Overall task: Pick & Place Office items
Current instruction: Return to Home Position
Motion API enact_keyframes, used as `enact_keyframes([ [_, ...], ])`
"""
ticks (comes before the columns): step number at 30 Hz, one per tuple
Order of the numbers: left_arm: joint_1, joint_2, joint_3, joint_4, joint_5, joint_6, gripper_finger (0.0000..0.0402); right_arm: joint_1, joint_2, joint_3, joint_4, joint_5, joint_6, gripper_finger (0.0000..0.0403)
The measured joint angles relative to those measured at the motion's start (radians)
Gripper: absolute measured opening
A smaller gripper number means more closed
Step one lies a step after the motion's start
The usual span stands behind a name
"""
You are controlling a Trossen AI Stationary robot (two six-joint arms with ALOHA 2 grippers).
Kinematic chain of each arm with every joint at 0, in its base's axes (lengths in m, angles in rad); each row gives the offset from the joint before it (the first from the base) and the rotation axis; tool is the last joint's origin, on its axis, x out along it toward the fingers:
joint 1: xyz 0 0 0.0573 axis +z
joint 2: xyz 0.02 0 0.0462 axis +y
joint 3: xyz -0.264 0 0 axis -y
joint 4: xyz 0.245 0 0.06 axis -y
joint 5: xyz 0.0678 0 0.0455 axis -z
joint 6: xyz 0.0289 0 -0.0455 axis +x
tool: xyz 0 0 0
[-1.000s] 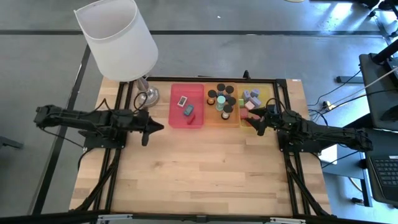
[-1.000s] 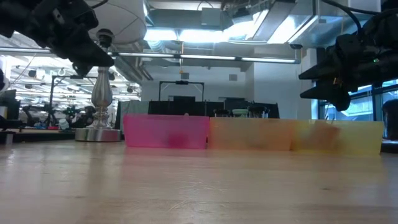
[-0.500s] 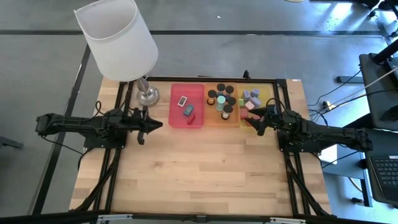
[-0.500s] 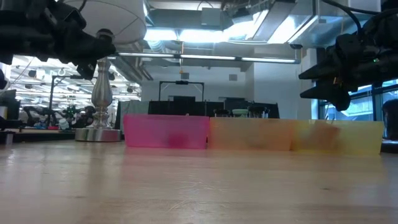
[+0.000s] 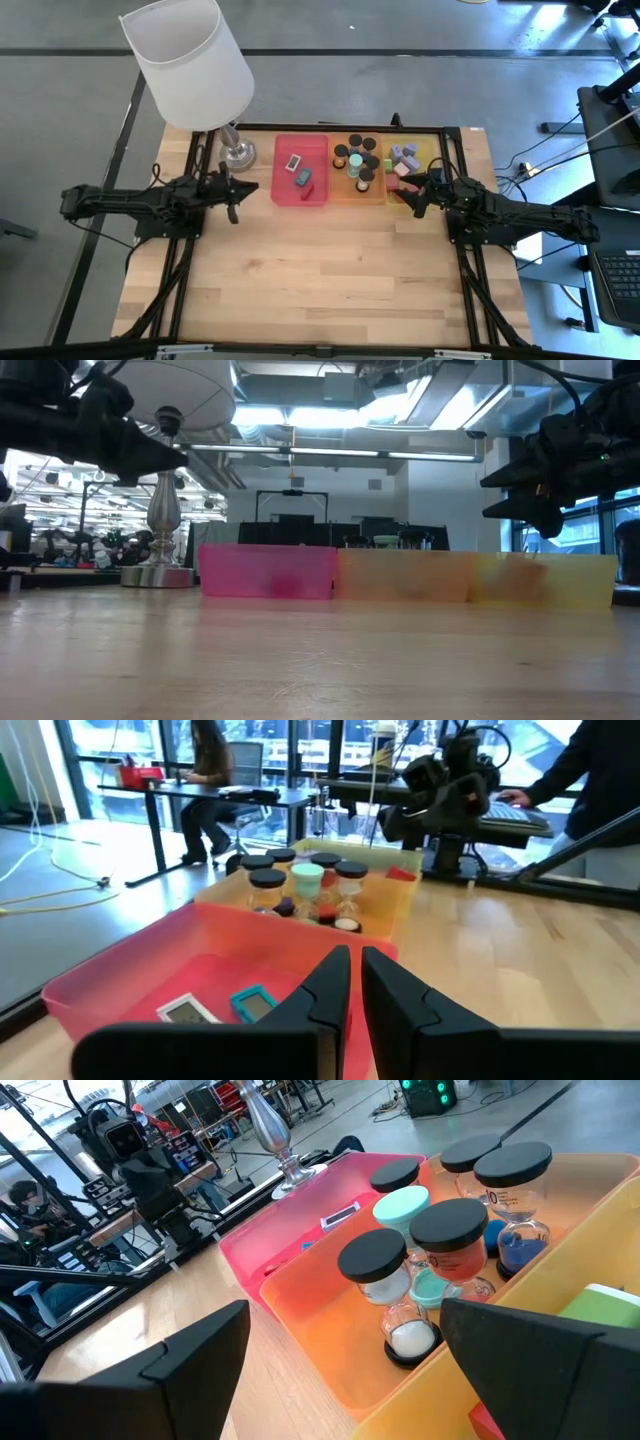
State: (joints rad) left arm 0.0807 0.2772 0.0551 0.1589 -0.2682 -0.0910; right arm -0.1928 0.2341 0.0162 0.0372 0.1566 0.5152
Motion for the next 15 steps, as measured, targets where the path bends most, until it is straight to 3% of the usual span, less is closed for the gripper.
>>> enact_keyframes([
  [15,0.000,-0.077,-0.046,-0.052,-0.019,-0.069,0.0024,0.000,0.000,0.000,0.000,0.000,-0.001,0.0331],
])
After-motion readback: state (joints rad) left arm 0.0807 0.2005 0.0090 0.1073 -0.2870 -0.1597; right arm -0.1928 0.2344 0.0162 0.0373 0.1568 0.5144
